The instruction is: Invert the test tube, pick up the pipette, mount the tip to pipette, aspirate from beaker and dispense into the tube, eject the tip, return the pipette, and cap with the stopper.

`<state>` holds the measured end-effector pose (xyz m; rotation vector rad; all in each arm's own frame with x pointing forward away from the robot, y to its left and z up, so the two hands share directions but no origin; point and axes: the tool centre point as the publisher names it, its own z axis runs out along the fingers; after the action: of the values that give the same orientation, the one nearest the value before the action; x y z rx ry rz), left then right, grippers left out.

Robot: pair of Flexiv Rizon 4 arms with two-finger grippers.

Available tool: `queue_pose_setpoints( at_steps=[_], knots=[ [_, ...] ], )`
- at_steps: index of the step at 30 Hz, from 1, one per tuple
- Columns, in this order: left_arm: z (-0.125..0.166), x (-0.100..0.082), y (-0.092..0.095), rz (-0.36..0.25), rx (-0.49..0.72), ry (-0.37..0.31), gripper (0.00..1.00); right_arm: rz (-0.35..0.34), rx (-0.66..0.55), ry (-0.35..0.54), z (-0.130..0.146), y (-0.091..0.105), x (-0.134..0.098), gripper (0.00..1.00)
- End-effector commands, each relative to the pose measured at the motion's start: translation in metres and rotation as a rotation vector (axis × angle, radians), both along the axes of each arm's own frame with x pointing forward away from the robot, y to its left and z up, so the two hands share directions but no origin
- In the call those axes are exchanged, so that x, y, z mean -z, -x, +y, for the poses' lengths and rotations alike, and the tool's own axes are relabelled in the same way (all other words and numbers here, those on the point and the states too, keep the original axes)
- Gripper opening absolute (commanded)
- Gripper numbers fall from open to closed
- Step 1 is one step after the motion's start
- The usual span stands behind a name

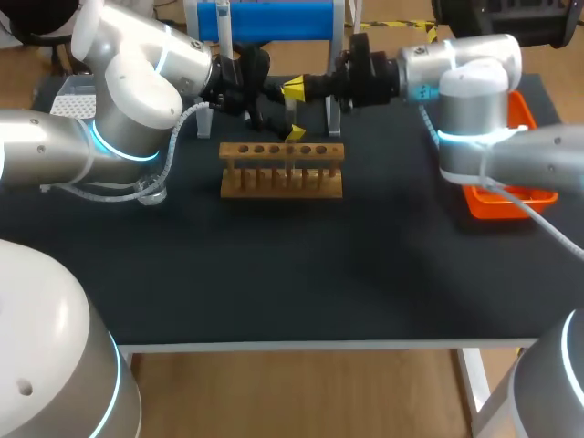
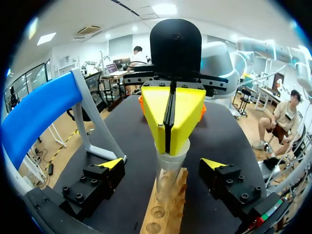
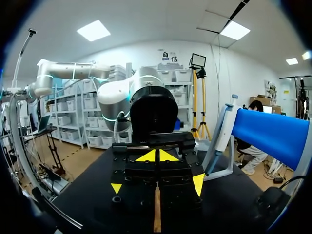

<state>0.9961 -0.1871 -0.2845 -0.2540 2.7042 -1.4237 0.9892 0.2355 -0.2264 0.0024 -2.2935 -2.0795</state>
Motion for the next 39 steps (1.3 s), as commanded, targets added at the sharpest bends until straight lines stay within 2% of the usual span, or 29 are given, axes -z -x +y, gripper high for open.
queue_pose_setpoints(
  at_steps=[1,18,22,26,27,28,29,30,39],
  knots=[
    [0.000,0.000,-0.001,0.001,0.001,-0.002,1.00,-0.010,0.007,-0.013,-0.004,0.002,0.004,0.00],
    [0.000,0.000,-0.001,0.001,0.001,-0.002,1.00,-0.085,0.023,-0.077,-0.022,0.007,-0.039,0.00],
    [0.000,0.000,-0.001,0.001,0.001,-0.002,1.00,-0.096,0.027,-0.045,-0.030,0.007,-0.040,0.00],
    [0.000,0.000,-0.001,0.001,0.001,-0.002,1.00,-0.117,0.037,0.033,-0.043,0.010,-0.035,0.00],
    [0.000,0.000,-0.001,0.001,0.001,-0.002,1.00,-0.123,0.045,0.058,-0.046,0.010,-0.034,0.25],
    [0.000,0.000,-0.001,0.001,0.001,-0.002,1.00,-0.128,0.050,0.079,-0.050,0.011,-0.032,0.45],
    [0.000,0.000,-0.001,0.001,0.001,-0.002,1.00,-0.128,0.052,0.094,-0.055,0.011,-0.030,0.78],
    [0.000,0.000,-0.001,0.001,0.001,-0.002,1.00,-0.129,0.061,0.111,-0.059,0.011,-0.028,1.00],
    [0.000,0.000,-0.001,0.001,0.001,-0.002,1.00,-0.126,0.092,0.252,-0.084,0.014,-0.007,1.00]
  ],
)
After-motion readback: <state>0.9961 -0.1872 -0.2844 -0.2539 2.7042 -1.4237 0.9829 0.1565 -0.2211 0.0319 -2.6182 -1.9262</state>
